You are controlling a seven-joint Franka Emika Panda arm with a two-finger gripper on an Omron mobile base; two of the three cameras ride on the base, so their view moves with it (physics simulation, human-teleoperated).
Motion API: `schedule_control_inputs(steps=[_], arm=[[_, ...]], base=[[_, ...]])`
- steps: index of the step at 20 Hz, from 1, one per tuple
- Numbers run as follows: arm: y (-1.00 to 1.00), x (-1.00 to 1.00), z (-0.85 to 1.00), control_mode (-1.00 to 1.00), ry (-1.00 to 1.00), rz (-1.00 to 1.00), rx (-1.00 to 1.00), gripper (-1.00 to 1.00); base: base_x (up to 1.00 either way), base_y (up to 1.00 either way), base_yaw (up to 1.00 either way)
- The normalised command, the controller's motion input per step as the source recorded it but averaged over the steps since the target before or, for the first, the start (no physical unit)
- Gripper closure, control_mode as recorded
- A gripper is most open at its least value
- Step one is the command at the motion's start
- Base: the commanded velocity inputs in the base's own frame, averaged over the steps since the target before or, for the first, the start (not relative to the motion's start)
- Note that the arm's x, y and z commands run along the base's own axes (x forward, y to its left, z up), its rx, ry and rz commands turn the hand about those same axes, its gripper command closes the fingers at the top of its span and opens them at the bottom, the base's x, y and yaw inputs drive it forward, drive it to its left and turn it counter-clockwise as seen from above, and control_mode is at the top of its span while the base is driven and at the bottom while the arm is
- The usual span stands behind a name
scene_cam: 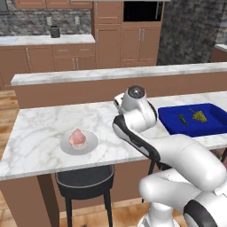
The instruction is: Create a steak meal by picking up the steak and asparagus from the tray and placing them on the plate. Leave the grapes on the tray.
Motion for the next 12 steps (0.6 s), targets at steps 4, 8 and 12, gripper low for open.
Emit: schedule_control_inputs(steps=[4,8,12], arm=[[-0.64,0.08,0.36,-1.00,0.00,-0.69,0.02,-1.00],[-0.82,0.01,0.37,-1.00,0.00,-0.68,0.11,-1.00],[-0.89,0.06,0.46,-1.00,0.00,-0.61,0.23,-1.00]], base=[[0.00,0.00,0.00],[0.00,0.00,0.00],[0.00,0.00,0.00]])
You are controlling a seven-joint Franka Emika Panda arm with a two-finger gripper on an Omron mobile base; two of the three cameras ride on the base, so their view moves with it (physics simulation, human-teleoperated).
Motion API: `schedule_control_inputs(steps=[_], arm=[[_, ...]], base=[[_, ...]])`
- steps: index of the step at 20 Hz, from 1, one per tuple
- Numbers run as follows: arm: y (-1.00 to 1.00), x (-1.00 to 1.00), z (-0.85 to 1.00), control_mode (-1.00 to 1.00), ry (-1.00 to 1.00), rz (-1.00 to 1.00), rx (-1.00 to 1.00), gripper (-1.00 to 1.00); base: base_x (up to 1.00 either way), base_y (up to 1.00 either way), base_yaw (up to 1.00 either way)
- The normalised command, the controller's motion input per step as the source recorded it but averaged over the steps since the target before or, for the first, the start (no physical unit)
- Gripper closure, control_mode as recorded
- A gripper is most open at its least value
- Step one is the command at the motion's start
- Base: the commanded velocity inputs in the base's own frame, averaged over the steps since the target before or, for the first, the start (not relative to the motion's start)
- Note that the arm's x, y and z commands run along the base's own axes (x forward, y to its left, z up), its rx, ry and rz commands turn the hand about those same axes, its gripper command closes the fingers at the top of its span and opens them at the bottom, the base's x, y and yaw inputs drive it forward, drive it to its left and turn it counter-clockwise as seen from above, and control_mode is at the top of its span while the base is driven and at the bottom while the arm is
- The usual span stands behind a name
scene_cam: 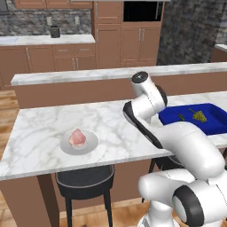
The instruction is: Create a steak meal by picking up the steak and asparagus from the tray and placing them on the plate. Leave the grapes on the tray.
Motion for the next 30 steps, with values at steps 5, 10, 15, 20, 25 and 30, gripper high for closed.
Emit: schedule_control_inputs(steps=[5,10,15,20,25,30], arm=[[-1.00,0.01,0.23,-1.00,-0.09,-0.46,0.33,-1.00],[-0.93,0.00,-0.02,-1.00,-0.19,-0.31,0.29,-1.00],[-0.57,0.28,-0.24,-1.00,-0.11,-0.24,0.19,-1.00],[-0.41,0.55,-0.34,-1.00,-0.01,-0.25,0.07,-1.00],[-0.43,0.57,-0.24,-1.00,0.07,-0.19,0.01,-1.00],[-0.50,0.39,-0.19,-1.00,0.09,-0.13,0.02,-1.00]], base=[[0.00,0.00,0.00],[0.00,0.00,0.00],[0.00,0.00,0.00],[0.00,0.00,0.00],[0.00,0.00,0.00],[0.00,0.00,0.00]])
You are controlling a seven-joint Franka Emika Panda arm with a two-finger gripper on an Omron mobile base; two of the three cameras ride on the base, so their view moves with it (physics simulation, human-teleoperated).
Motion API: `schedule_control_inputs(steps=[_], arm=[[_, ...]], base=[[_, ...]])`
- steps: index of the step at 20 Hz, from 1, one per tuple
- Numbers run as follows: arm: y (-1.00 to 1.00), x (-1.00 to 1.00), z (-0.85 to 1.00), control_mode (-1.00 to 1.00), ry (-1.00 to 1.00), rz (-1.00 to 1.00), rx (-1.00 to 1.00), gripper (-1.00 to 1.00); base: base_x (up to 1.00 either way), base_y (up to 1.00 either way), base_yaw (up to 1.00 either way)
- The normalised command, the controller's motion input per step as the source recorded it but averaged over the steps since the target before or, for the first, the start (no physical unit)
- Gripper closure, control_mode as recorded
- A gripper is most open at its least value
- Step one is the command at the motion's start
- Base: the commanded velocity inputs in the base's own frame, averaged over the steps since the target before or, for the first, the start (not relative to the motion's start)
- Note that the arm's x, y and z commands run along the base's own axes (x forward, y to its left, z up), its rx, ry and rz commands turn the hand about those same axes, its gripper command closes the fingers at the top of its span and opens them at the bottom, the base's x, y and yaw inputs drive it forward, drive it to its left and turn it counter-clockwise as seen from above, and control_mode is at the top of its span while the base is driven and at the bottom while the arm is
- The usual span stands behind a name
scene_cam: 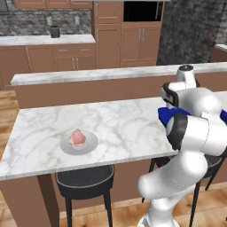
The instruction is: Create a steak meal by picking up the steak and asparagus from the tray and placing them on the plate. Leave the grapes on the tray.
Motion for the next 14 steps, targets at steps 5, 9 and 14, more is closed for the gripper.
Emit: schedule_control_inputs(steps=[5,9,14], arm=[[-0.49,0.33,-0.19,-1.00,0.08,-0.02,0.08,-1.00],[-0.47,0.23,-0.35,-1.00,0.01,0.00,0.11,-1.00],[-0.30,0.27,-0.46,-1.00,0.00,0.00,0.09,-1.00]], base=[[0.00,0.00,0.00],[0.00,0.00,0.00],[0.00,0.00,0.00]])
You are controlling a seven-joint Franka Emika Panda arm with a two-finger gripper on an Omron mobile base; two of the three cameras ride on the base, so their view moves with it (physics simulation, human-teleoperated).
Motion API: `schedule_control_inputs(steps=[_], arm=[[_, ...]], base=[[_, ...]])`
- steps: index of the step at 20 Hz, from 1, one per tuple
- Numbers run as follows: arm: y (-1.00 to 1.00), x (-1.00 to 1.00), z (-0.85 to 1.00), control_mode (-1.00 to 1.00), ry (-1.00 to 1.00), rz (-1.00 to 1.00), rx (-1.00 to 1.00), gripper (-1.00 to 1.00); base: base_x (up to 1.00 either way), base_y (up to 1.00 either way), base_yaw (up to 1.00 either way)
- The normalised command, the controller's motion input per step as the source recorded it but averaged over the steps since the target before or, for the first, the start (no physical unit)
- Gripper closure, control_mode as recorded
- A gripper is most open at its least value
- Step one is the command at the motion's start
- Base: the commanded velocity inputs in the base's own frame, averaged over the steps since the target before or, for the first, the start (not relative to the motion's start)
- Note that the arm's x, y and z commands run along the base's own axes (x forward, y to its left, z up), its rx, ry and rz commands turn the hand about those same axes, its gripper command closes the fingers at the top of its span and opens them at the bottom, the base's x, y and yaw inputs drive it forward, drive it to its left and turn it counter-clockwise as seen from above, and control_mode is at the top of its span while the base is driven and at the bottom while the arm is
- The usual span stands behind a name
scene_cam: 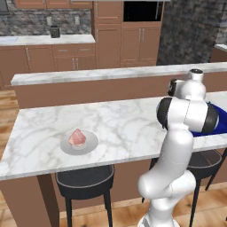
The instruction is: Create a steak meal by picking up the steak and asparagus from the tray and placing them on the plate. Leave the grapes on the tray.
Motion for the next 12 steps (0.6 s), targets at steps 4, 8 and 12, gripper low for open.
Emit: schedule_control_inputs(steps=[4,8,12], arm=[[-0.19,0.35,-0.52,-1.00,0.02,0.00,0.08,-1.00],[-0.14,0.38,-0.49,-1.00,0.04,0.00,0.07,-1.00],[-0.23,0.30,-0.39,-1.00,0.11,0.00,0.06,-1.00]], base=[[0.00,0.00,0.00],[0.00,0.00,0.00],[0.00,0.00,0.00]])
